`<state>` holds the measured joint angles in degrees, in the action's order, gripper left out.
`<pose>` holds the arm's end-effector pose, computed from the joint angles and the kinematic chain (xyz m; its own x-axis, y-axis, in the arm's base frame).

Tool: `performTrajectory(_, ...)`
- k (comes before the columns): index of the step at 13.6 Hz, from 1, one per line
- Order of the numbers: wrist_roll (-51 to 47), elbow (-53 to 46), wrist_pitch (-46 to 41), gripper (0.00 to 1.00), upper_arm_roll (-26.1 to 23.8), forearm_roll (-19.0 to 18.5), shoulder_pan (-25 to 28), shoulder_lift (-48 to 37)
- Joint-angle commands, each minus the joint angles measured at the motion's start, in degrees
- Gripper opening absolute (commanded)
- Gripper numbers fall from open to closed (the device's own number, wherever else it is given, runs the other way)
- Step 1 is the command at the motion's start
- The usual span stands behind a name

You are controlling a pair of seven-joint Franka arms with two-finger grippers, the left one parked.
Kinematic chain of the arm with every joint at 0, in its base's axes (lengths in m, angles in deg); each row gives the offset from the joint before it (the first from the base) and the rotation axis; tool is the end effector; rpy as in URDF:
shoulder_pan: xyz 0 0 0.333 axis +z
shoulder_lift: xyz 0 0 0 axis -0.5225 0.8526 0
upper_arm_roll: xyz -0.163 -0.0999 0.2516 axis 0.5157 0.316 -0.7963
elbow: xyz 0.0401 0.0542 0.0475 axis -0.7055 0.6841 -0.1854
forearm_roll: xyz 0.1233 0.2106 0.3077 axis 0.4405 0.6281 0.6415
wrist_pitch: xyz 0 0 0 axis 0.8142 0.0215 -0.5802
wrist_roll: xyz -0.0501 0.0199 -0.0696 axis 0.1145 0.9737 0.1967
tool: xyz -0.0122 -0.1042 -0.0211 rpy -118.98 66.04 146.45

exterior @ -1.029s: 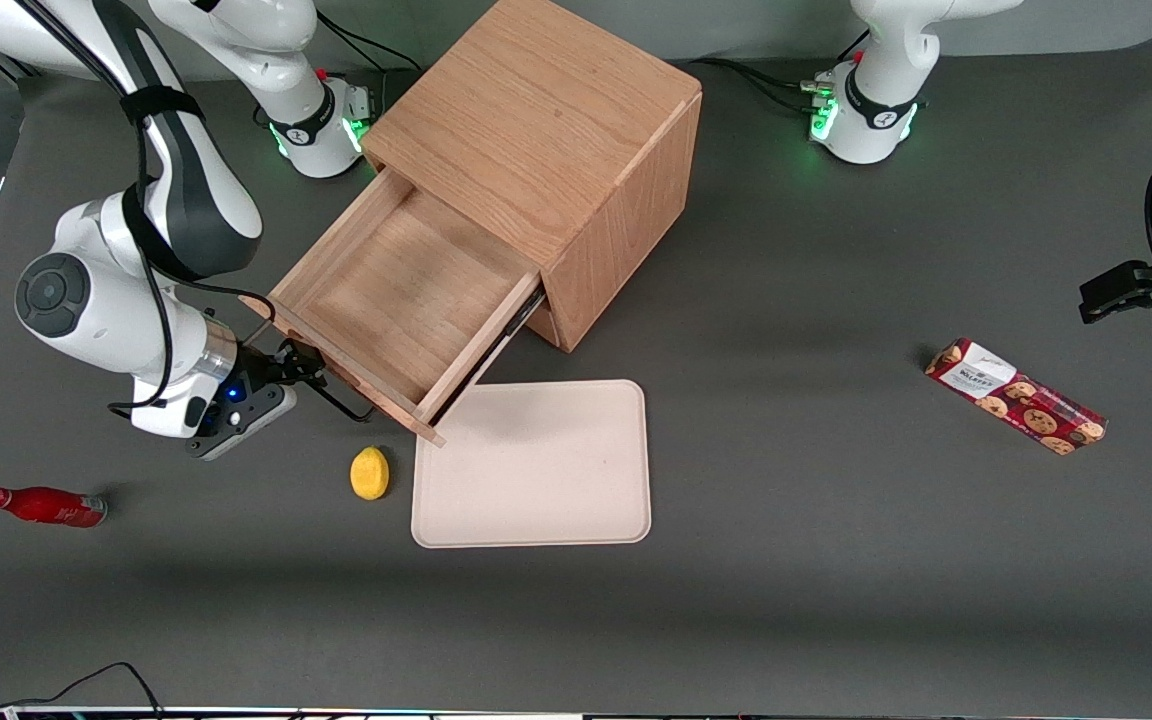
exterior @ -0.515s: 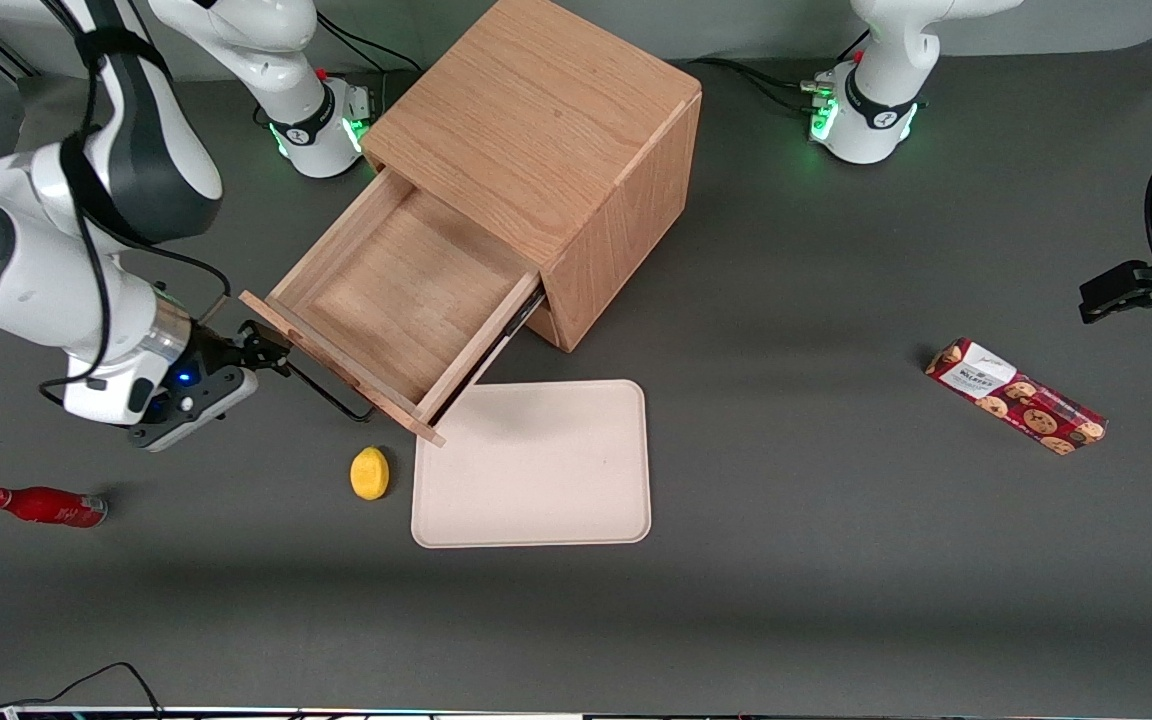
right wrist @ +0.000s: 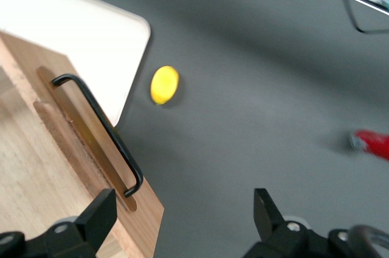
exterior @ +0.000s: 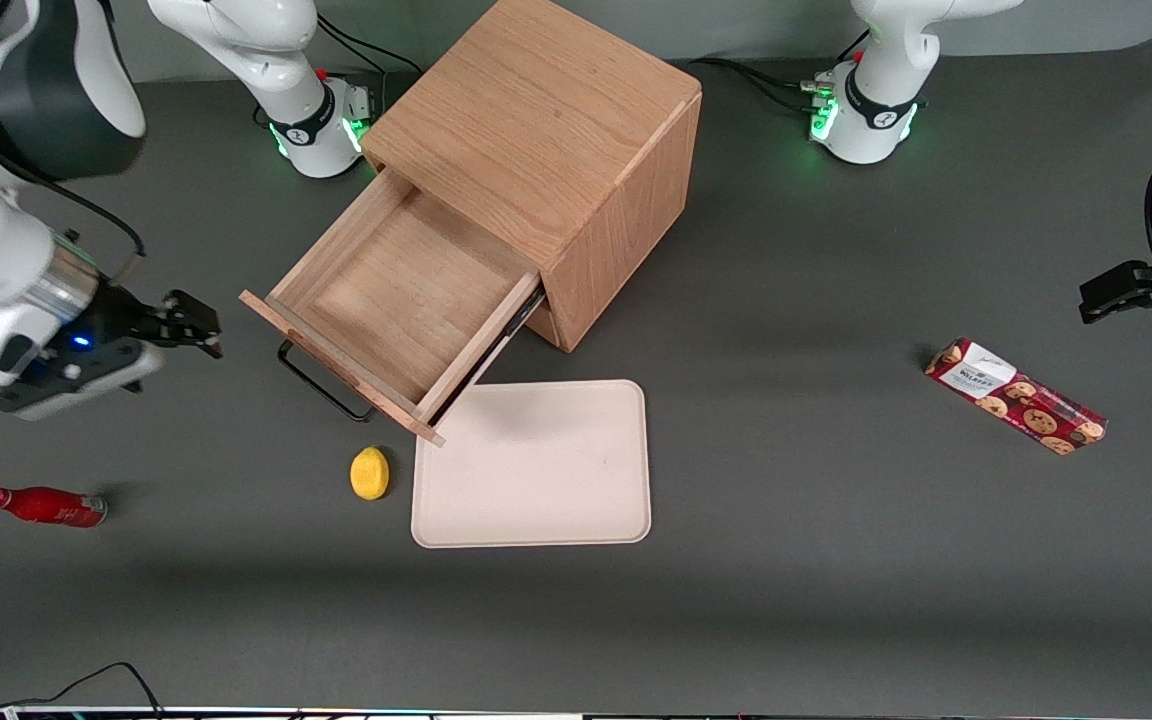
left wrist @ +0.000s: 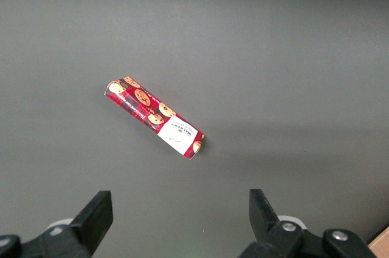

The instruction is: Open upper drawer

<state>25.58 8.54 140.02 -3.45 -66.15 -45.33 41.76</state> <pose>0.5893 0.0651 0.5706 0.9463 0.3163 0.0669 0.3145 -0.9486 0.0365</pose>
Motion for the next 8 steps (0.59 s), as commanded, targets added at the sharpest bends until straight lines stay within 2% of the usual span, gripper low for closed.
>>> performTrajectory(1,-9.8,0.8,-3.0,1.00,6.0,-0.5,4.9,-4.3)
performTrajectory(2,-12.5,0.8,-4.6,1.00,7.8,-0.3,5.9,-5.3)
performTrajectory(3,-14.7,0.8,-5.8,1.00,9.9,1.4,6.8,-6.2)
performTrajectory(5,-15.8,0.9,-7.7,1.00,15.6,7.4,8.5,-8.1)
performTrajectory(6,-15.8,1.0,-9.0,1.00,18.0,8.2,9.4,-8.8)
performTrajectory(8,-15.8,1.4,-11.2,1.00,19.1,8.2,9.7,-9.7)
